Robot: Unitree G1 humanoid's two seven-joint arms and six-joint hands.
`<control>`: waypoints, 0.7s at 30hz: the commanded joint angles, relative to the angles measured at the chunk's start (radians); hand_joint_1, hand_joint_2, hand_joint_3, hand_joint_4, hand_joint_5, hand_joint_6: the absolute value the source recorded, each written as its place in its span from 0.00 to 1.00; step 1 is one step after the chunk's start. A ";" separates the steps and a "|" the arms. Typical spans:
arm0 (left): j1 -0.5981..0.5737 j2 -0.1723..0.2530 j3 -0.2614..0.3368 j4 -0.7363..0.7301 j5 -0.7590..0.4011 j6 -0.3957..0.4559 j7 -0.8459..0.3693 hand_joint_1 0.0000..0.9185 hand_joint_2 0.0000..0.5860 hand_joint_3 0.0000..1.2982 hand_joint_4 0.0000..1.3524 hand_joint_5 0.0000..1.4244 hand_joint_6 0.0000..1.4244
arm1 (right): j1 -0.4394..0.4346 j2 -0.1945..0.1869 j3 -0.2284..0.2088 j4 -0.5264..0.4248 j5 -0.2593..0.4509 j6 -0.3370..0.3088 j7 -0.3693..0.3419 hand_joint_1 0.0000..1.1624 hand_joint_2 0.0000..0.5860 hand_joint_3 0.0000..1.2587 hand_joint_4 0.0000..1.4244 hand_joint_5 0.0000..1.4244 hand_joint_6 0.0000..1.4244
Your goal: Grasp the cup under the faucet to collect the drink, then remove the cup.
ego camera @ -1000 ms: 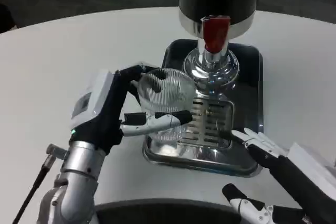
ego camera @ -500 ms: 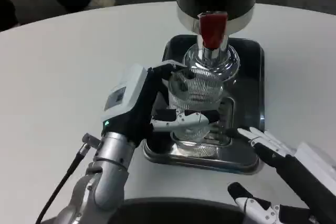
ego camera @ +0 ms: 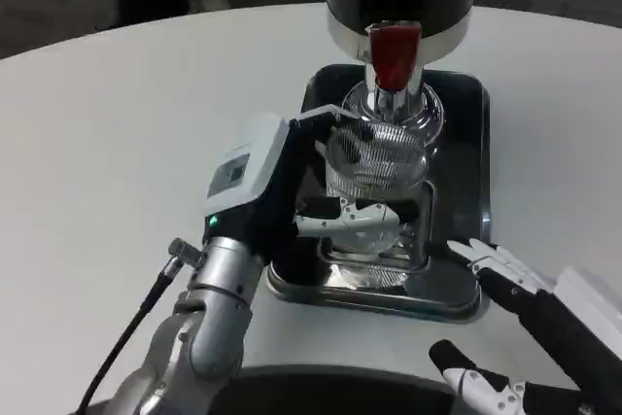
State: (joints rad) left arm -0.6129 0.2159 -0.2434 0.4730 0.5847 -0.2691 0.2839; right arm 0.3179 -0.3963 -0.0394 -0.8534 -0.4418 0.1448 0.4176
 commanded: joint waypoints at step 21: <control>0.032 0.032 -0.002 -0.048 -0.028 0.038 -0.078 0.53 0.07 0.53 0.53 0.53 0.29 | 0.017 0.004 -0.006 -0.012 0.016 -0.019 -0.018 0.51 0.77 0.10 0.03 0.00 0.00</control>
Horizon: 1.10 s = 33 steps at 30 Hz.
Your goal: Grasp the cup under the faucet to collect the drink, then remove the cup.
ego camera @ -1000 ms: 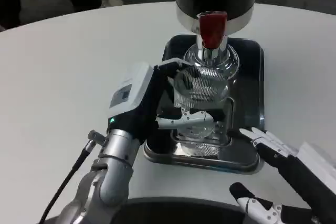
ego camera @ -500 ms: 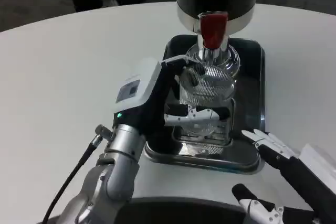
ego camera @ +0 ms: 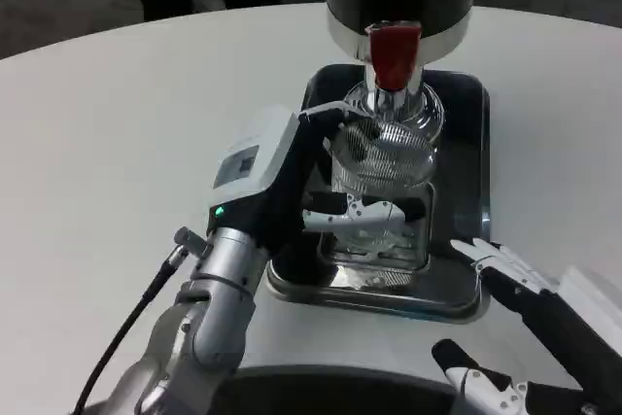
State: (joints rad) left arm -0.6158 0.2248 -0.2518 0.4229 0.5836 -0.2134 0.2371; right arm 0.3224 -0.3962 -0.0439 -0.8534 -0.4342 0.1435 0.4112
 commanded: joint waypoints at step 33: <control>0.052 0.025 0.015 0.003 -0.032 -0.039 -0.005 0.31 0.11 0.40 0.15 0.32 0.24 | 0.014 0.012 -0.023 -0.007 0.040 -0.019 -0.038 0.51 0.77 0.11 0.04 0.00 0.00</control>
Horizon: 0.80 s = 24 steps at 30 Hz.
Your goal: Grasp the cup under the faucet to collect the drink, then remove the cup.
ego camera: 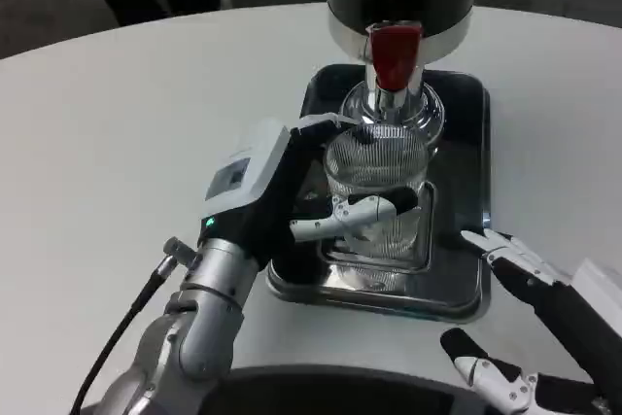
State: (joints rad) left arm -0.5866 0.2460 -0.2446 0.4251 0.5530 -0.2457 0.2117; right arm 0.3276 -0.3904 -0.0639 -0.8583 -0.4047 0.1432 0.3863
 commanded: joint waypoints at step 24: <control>0.038 0.010 0.001 -0.023 0.003 -0.002 0.012 0.32 0.06 0.00 0.00 0.08 0.11 | 0.026 0.013 -0.009 -0.010 0.025 -0.027 -0.026 0.53 0.78 0.12 0.04 0.00 0.00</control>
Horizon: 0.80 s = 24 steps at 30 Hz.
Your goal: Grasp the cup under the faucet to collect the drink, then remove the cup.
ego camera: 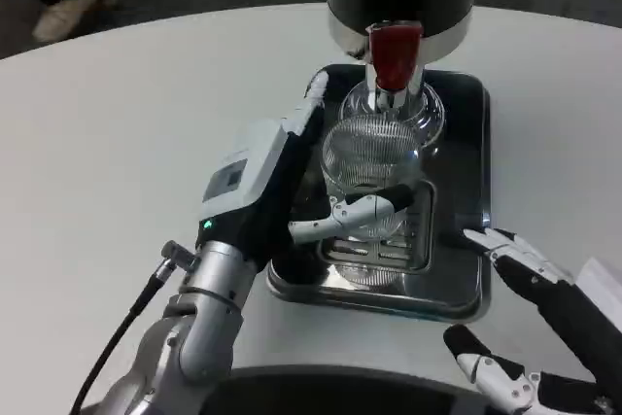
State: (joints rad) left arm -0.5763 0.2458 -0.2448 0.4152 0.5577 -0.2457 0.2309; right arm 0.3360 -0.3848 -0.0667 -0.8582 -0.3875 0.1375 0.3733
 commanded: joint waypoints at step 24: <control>0.141 0.024 0.078 -0.241 -0.052 0.096 -0.102 0.12 0.00 0.00 0.00 0.10 0.12 | 0.025 0.010 -0.010 -0.010 0.014 -0.028 -0.017 0.53 0.79 0.13 0.04 0.00 0.00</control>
State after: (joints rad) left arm -0.4667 0.2587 -0.1762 0.2047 0.5157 -0.1663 0.1451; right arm 0.3539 -0.3798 -0.0747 -0.8608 -0.3827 0.1249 0.3637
